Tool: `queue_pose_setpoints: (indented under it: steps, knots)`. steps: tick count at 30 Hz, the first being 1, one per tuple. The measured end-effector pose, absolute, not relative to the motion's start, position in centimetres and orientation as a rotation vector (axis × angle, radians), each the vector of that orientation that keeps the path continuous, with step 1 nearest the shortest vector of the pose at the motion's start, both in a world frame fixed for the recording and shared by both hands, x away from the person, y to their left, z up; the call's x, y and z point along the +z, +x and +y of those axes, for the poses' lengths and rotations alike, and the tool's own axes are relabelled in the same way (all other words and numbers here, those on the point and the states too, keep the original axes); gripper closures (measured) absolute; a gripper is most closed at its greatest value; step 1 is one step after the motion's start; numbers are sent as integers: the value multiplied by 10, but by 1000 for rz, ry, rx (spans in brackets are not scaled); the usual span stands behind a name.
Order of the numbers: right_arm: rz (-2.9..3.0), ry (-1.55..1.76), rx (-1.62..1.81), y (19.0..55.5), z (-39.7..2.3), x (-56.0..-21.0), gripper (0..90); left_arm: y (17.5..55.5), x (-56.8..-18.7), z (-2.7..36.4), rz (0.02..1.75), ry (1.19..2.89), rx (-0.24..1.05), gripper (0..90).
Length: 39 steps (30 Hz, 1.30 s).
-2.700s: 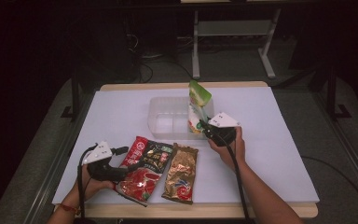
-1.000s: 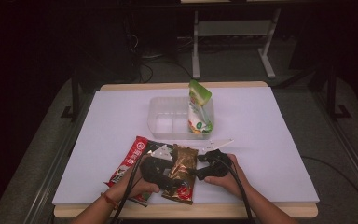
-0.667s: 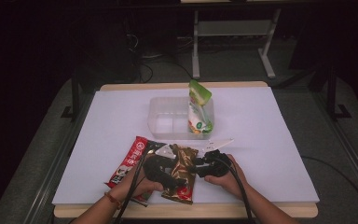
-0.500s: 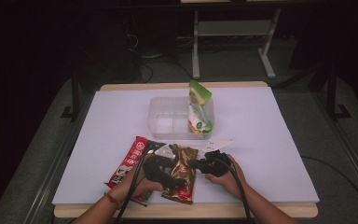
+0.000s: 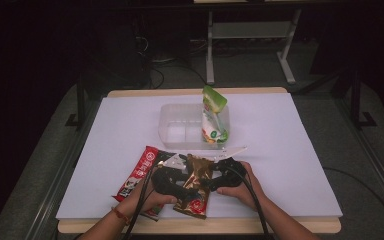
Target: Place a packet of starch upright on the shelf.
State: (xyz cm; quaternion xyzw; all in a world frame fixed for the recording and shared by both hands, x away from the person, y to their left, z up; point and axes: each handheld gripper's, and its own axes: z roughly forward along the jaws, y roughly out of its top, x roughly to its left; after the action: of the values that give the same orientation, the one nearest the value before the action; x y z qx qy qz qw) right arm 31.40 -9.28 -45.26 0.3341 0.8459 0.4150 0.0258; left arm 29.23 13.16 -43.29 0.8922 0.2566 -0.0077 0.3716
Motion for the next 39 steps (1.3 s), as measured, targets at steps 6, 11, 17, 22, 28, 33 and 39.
queue_pose_setpoints:
  steps: [6,11,17,22,28,33,39]
  knots:
    - [2608,1037,1316,324,-91,-452,315,291,-433,132,643,2285,-8,470]
    - [2629,1078,1344,339,-95,-449,540,292,-433,131,635,2286,-12,515]
    - [2577,1026,1329,341,-98,-451,883,292,-433,132,634,2274,-20,525]
    - [2593,933,1287,340,-97,-447,791,292,-433,133,626,2280,2,587]
    - [2653,984,1325,354,-111,-451,228,292,-433,135,585,2294,6,787]
    - [2743,929,1349,356,-105,-457,124,292,-433,135,561,2306,-11,844]
    - [2741,927,1346,354,-95,-457,151,294,-434,136,570,2312,-19,797]
